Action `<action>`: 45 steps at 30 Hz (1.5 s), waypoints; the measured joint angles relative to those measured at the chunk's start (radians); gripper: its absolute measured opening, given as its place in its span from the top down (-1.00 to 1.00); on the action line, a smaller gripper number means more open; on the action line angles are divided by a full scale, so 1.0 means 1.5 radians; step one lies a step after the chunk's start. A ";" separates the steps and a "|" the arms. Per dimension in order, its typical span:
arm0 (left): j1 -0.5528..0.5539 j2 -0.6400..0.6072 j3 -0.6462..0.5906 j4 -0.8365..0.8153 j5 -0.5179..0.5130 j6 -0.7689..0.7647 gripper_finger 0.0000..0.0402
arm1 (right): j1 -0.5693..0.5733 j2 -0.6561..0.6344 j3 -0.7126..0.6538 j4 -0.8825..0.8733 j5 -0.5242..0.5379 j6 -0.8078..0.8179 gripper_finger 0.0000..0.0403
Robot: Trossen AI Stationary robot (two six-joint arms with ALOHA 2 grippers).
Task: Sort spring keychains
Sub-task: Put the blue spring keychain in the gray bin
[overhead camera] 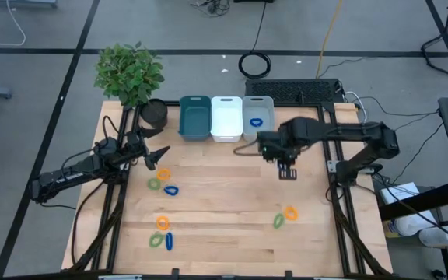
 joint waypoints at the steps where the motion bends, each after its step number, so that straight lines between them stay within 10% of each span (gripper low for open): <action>1: 0.000 0.000 0.000 0.000 0.000 0.000 -0.95 | -0.017 0.000 0.000 0.005 0.007 -0.020 1.00; 25: 0.000 0.000 0.000 0.000 0.000 0.000 -0.95 | -0.251 0.000 0.000 0.388 0.159 -0.381 1.00; 45: 0.000 0.000 0.000 0.000 0.000 0.000 -0.95 | -0.363 0.188 0.038 0.449 0.108 -0.451 1.00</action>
